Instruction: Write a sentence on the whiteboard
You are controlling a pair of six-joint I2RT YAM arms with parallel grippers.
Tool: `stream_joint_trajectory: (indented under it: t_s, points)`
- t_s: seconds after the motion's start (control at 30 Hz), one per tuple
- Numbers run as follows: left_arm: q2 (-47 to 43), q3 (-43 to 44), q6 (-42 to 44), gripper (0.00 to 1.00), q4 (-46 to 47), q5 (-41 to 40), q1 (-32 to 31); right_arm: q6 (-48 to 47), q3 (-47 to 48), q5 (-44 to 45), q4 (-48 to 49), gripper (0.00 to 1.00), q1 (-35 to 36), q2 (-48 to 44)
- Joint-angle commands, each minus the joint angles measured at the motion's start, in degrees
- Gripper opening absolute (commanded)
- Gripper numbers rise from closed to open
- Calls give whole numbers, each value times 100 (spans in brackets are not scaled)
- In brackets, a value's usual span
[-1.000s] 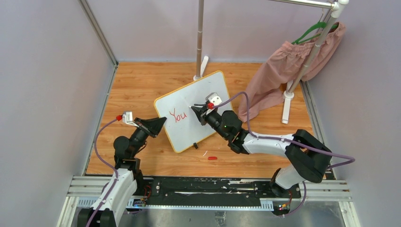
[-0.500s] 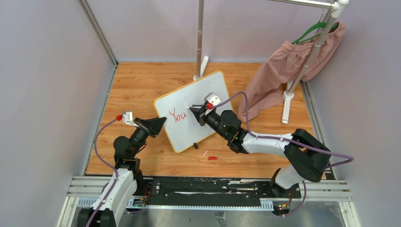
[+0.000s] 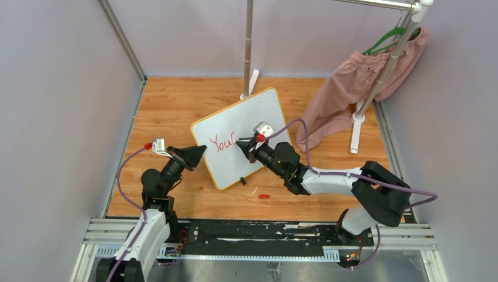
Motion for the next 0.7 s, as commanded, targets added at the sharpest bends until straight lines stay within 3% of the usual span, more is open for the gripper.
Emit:
stream_joint_trajectory:
  t_s: [0.0,0.37,0.67]
  points:
    - [-53,-903,33,0,140,-81,16,36,-225,106,-46,0,30,-88]
    - [-74,-899,23,0,140,-66,20,-87,-318,494,-161,0,-108,-406]
    - [-74,-901,41,0,142,-70,22,159,-411,35,258,0,-88,-666]
